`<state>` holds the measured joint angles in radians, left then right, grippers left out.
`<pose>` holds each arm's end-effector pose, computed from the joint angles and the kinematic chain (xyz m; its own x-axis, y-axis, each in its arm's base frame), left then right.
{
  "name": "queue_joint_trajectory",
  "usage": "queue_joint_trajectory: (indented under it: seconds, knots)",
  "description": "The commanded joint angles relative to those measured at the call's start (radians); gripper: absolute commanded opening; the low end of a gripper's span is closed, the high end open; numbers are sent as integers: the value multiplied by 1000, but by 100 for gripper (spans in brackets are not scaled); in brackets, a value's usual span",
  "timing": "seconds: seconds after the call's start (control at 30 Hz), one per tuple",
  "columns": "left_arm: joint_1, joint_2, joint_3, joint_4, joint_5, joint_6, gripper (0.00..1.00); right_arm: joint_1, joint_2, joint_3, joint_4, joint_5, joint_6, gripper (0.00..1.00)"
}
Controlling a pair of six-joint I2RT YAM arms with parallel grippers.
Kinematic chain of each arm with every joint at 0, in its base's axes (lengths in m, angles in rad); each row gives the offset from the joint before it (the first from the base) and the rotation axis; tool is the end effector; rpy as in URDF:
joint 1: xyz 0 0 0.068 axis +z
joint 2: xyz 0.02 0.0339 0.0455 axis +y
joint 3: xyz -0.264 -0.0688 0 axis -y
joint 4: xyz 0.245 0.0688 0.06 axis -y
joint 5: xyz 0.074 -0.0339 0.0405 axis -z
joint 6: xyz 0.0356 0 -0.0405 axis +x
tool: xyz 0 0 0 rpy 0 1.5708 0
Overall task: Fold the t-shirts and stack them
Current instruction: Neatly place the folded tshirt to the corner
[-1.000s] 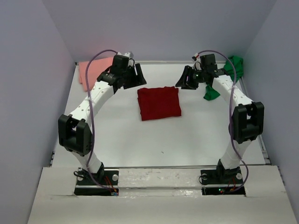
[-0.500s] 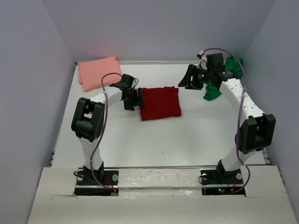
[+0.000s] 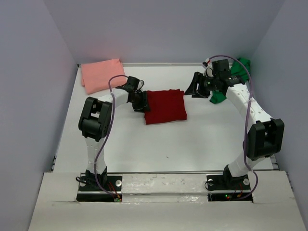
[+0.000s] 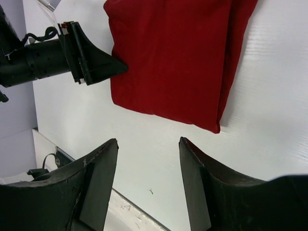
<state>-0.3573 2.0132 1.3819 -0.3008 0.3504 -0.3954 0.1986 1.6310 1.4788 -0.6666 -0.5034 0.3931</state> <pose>0.3988 -0.1619 0.1697 -0.8945 -0.0522 -0.4440 0.1904 0.8541 -0.4840 0.3486 0.0877 0.3224 -0.8513 0.1709 -0.4960 -0.1838 0.7884 0.5871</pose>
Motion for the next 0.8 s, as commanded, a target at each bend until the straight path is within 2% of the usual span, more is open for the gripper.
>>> queue_joint_trajectory:
  seconds: [0.0, 0.1, 0.3, 0.37, 0.4, 0.6, 0.63, 0.77]
  knots:
    - [1, 28, 37, -6, 48, 26, 44, 5, -56, -11, 13, 12, 1, 60]
    - [1, 39, 42, -8, 53, 23, 39, 5, -60, -12, 13, 16, 0, 59]
    - [1, 58, 40, -15, 50, 21, 39, 5, -57, -3, 13, 16, -2, 60]
    - [1, 64, 42, -17, 42, 21, 30, 5, -54, 0, 13, 14, -2, 60]
    - [1, 67, 43, -21, 35, 21, 20, 5, -53, 1, 13, 14, -2, 60]
    - [3, 111, 104, -49, -4, 17, 7, 5, -54, 8, 13, 12, 0, 59]
    - [4, 136, 138, -57, -10, 15, 0, 5, -56, 9, 12, 9, 0, 59]
    - [9, 205, 253, -86, -25, 20, 0, 5, -74, 15, 2, 6, 3, 60]
